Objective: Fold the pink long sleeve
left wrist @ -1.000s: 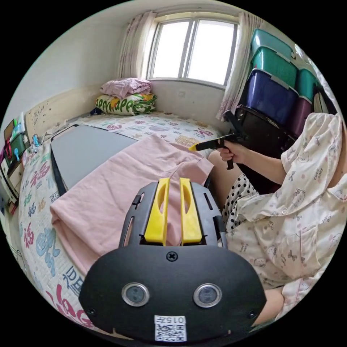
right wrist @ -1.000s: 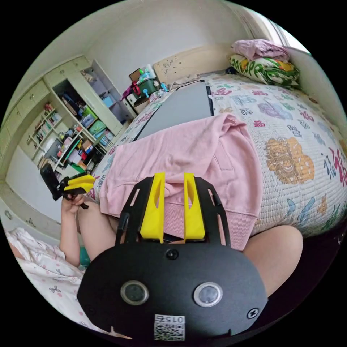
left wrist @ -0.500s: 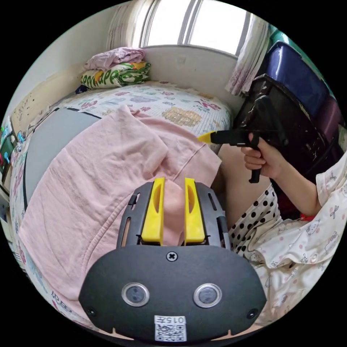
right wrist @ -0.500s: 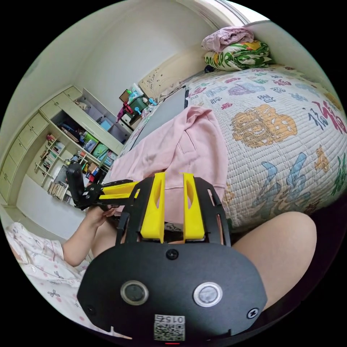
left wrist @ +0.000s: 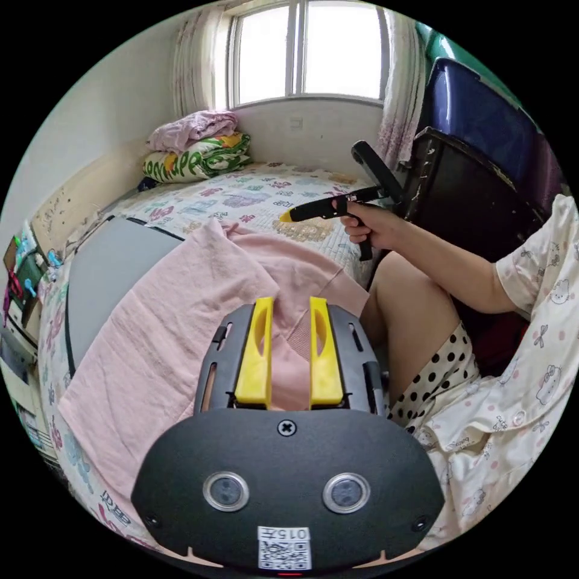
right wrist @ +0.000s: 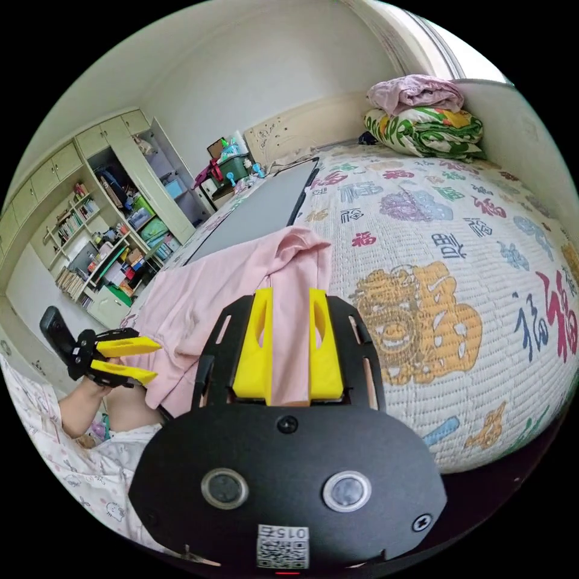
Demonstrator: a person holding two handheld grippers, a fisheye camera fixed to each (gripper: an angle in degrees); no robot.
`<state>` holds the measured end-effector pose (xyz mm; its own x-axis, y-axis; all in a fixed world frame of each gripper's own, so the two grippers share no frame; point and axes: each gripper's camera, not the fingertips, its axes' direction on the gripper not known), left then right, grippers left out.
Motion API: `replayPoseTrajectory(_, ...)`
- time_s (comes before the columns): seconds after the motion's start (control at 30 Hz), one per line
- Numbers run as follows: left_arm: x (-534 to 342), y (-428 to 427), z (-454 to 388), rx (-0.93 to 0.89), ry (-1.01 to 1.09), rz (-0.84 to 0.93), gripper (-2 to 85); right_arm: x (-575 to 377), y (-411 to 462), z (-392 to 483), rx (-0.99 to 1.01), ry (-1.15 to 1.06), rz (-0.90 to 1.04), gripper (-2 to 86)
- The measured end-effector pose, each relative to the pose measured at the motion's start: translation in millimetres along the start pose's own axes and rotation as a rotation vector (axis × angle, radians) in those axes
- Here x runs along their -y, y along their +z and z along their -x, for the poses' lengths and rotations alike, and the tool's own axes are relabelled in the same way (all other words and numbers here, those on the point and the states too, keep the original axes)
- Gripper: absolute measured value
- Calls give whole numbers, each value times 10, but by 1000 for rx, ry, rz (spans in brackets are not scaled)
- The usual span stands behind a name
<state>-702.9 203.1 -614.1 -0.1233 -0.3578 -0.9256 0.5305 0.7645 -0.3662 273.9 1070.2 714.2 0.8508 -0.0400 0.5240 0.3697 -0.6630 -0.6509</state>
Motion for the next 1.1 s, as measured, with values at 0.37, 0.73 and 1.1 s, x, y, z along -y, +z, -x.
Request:
replayPoseTrajectory(0.37, 555, 249, -130, 244, -12, 196, 86, 1709, 1614, 376, -162, -112, 170, 114)
replayPoseTrajectory(0.73, 932, -51, 105, 137, 45, 227, 49, 2011, 1599, 533, -110, -59, 181, 50)
replayPoseTrajectory(1.1, 1105, -185, 784, 92, -64, 166, 65, 1394, -94, 582, -7, -60, 41, 70)
